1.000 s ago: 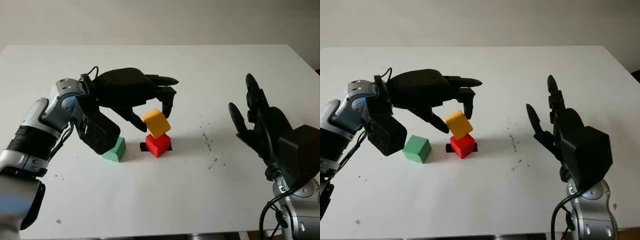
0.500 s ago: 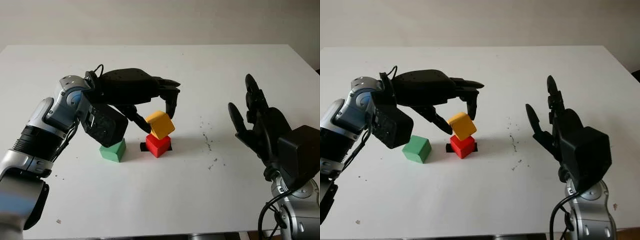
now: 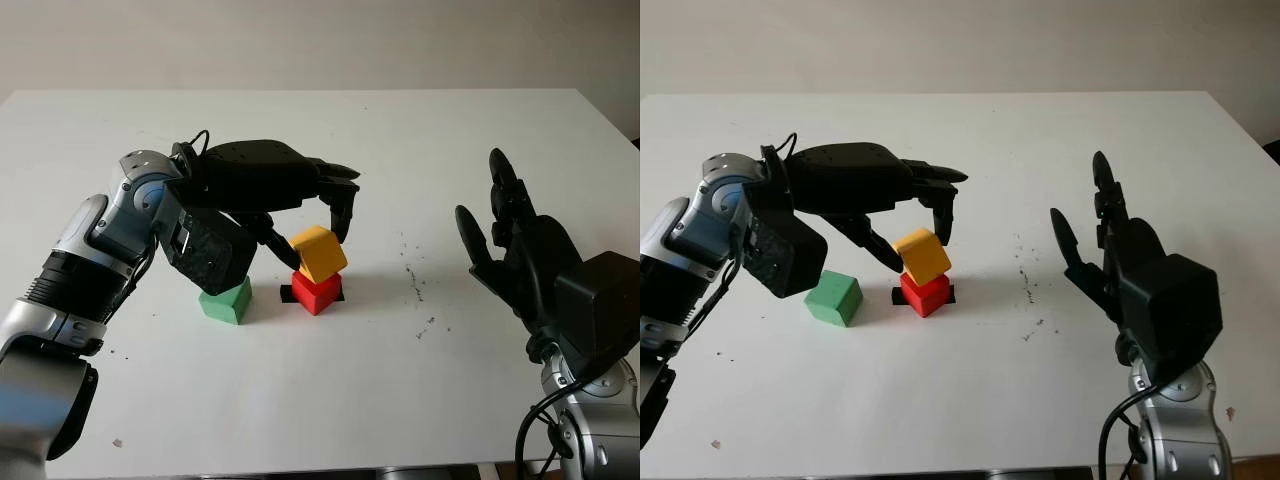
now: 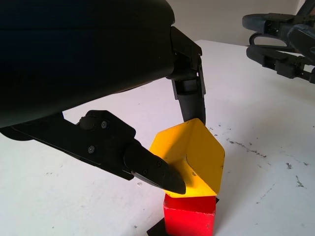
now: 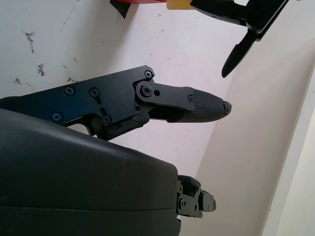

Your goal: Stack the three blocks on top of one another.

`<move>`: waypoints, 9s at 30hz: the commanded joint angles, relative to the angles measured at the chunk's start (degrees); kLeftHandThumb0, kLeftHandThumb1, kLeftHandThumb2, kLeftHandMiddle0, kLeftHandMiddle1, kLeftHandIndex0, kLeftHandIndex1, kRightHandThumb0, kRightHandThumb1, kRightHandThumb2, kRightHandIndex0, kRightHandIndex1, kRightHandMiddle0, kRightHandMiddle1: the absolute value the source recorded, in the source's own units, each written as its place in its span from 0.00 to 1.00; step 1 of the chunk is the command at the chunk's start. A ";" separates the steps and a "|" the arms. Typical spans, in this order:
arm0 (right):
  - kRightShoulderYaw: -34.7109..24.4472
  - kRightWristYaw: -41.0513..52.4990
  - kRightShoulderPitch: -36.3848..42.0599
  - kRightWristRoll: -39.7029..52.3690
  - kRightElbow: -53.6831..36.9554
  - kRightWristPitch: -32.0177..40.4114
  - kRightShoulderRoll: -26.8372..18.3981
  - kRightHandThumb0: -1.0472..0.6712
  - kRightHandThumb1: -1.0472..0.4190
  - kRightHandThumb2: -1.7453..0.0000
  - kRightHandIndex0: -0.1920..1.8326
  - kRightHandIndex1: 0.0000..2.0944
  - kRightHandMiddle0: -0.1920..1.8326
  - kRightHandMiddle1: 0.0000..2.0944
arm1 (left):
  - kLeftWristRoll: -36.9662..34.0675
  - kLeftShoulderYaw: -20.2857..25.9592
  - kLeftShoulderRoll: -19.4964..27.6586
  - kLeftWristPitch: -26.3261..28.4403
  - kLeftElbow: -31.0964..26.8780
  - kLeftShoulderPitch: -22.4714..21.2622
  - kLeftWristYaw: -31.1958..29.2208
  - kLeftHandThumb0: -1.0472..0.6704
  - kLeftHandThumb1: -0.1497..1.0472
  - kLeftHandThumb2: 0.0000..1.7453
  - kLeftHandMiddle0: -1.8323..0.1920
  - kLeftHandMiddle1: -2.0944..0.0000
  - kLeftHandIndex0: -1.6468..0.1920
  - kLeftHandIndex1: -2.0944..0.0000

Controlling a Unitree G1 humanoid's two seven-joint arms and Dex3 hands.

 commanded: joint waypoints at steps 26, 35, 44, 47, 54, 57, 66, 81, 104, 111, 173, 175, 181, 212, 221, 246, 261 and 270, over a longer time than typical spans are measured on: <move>-0.57 -0.43 0.20 0.85 -0.38 -1.14 0.20 0.25 0.00 0.70 0.01 0.03 0.03 0.03 | -0.22 -0.85 0.07 -0.71 -0.72 1.94 0.03 0.35 0.99 0.03 0.88 0.98 0.83 0.44; -0.58 -0.31 0.11 1.32 -0.23 -1.60 0.22 0.25 0.00 0.70 0.00 0.02 0.02 0.03 | 0.05 -0.96 0.21 -1.62 -0.38 2.14 0.58 0.34 0.97 0.03 0.88 0.98 0.83 0.45; -0.43 -0.37 0.13 0.94 -0.34 -1.39 0.01 0.25 0.00 0.70 0.00 0.02 0.02 0.03 | -1.51 -0.79 0.45 -1.31 -0.33 2.00 -0.90 0.35 0.97 0.03 0.90 0.98 0.90 0.55; -0.53 -0.34 0.17 1.14 -0.12 -1.75 0.15 0.25 0.00 0.70 0.00 0.02 0.02 0.03 | -1.95 -0.51 1.11 -1.34 -0.75 1.72 -1.75 0.33 0.97 0.03 0.93 0.98 0.89 0.75; -0.29 -0.33 0.02 1.22 -0.33 -0.97 0.24 0.25 0.00 0.70 0.00 0.02 0.02 0.02 | -9.15 3.29 4.73 4.52 -3.28 1.62 -7.01 0.23 0.95 0.03 1.00 1.00 0.95 0.95; -0.22 -0.37 0.09 1.01 -0.27 -1.25 0.15 0.25 0.00 0.69 0.00 0.02 0.02 0.02 | -15.20 7.68 6.80 10.33 -4.74 2.95 -8.83 0.21 0.94 0.03 1.00 1.00 0.96 0.96; -1.12 -0.16 0.07 1.70 0.01 -1.23 0.11 0.24 0.00 0.70 0.00 0.02 0.03 0.03 | -18.26 18.47 14.81 22.99 -15.55 12.29 -6.07 0.14 0.97 0.03 0.99 0.99 0.91 0.96; -1.85 0.90 -1.57 1.97 0.94 -1.00 -0.73 0.24 0.00 0.72 0.01 0.03 0.04 0.03 | -12.25 21.13 18.79 25.92 -23.07 27.95 -1.12 0.11 0.94 0.03 0.99 0.99 0.84 0.97; -2.39 1.14 -0.66 1.49 -0.71 -0.08 -1.07 0.24 0.00 0.71 0.02 0.03 0.04 0.03 | 9.58 12.08 15.50 5.06 -12.37 30.15 19.11 0.12 0.93 0.03 0.99 0.98 0.79 0.96; -2.45 1.33 -0.54 1.31 -0.93 0.38 -1.33 0.24 0.00 0.71 0.01 0.03 0.04 0.03 | 13.27 10.75 15.40 3.27 -10.36 29.80 22.26 0.13 0.90 0.02 0.99 0.97 0.77 0.95; -0.94 0.71 -0.55 -0.67 0.26 -0.16 -1.37 0.24 0.00 0.72 0.02 0.02 0.04 0.03 | -25.50 17.18 7.44 26.69 4.28 0.13 -4.68 0.38 0.99 0.04 0.75 0.97 0.68 0.44; -0.89 0.72 -0.44 -0.71 0.29 -0.35 -1.37 0.24 0.00 0.73 0.02 0.03 0.05 0.03 | -25.51 16.49 5.82 25.61 7.03 -2.45 -6.23 0.37 0.99 0.03 0.75 0.97 0.68 0.43; -0.68 0.71 0.03 -1.48 0.29 -0.85 -1.59 0.24 0.00 0.72 0.02 0.03 0.05 0.03 | -26.34 15.05 -0.17 23.50 12.56 -5.90 -9.89 0.36 1.00 0.03 0.76 0.98 0.68 0.42; -1.01 0.93 0.43 -2.64 -0.21 -0.79 -1.91 0.23 0.00 0.72 0.03 0.03 0.06 0.03 | -28.35 12.15 -10.39 28.03 15.72 -1.57 -20.78 0.35 0.98 0.03 0.78 0.97 0.72 0.23; -1.30 1.12 0.24 -2.05 -0.32 -0.20 -1.92 0.24 0.00 0.73 0.03 0.03 0.06 0.03 | -25.83 12.05 -9.32 25.79 18.49 -1.61 -18.74 0.36 1.00 0.03 0.79 0.98 0.71 0.26; -1.36 1.09 0.57 -2.21 -1.22 1.00 -1.81 0.23 0.00 0.73 0.03 0.02 0.06 0.03 | -23.37 11.49 -9.37 22.49 22.69 -2.24 -17.42 0.35 0.99 0.03 0.79 0.98 0.70 0.28; -1.53 1.84 0.24 -2.08 -0.54 0.35 -2.46 0.23 0.00 0.73 0.03 0.03 0.06 0.03 | -23.24 11.49 -8.53 25.31 22.19 -2.69 -19.29 0.30 0.90 0.03 0.85 0.98 0.73 0.45; -1.81 2.39 0.02 -1.79 0.00 -0.13 -2.93 0.23 0.00 0.73 0.03 0.03 0.06 0.03 | -22.82 11.12 -7.84 24.86 21.34 -2.08 -19.79 0.25 0.86 0.03 0.91 0.98 0.74 0.58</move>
